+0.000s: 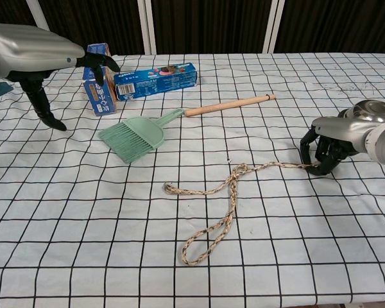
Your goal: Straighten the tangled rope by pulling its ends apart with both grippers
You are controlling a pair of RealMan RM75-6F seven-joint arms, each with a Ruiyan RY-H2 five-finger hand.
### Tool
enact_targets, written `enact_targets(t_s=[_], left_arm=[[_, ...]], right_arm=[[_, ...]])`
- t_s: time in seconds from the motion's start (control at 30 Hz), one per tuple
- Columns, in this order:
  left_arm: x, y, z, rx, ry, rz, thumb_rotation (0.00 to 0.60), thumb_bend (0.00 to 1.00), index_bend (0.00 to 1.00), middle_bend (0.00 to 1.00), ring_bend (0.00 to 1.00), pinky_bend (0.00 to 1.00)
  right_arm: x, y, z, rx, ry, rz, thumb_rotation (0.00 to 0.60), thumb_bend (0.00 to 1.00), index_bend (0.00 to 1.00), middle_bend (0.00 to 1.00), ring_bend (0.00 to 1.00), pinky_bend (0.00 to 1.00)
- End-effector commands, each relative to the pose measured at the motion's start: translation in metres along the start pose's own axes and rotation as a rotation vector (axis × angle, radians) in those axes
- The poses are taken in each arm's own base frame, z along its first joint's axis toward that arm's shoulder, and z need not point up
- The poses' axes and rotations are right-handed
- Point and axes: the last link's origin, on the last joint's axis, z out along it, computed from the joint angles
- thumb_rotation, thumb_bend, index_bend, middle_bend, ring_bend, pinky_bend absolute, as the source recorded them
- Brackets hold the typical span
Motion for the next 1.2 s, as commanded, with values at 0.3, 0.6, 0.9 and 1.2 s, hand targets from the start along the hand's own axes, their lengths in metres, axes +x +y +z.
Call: enact_targets(t_s=[0.3,0.6,0.9,1.2], left_arm=[[-0.018,0.026,0.016,-0.095,-0.081,-0.069,0.600,0.15,0.27,0.64,0.54,0.54],[-0.026,0.065,0.032,-0.111,-0.098,-0.126,0.600,0.15,0.36,0.78,0.67,0.64],[-0.020,0.105,0.046,-0.129,-0.105,-0.209,0.600,0.12,0.40,0.88,0.76,0.71],[-0.024,0.135,0.049,-0.137,-0.100,-0.171,0.600,0.16,0.42,0.91,0.79,0.72]], right_arm=[[-0.002,0.002,-0.001,-0.002,0.015,0.023,0.600,0.39,0.63,0.89,1.00,1.00],[-0.003,0.001,-0.002,-0.001,0.024,0.018,0.600,0.39,0.63,0.89,1.00,1.00],[-0.005,0.004,-0.001,-0.014,0.023,0.015,0.600,0.40,0.63,0.89,1.00,1.00],[-0.004,0.004,-0.001,-0.014,0.028,0.014,0.600,0.40,0.63,0.89,1.00,1.00]])
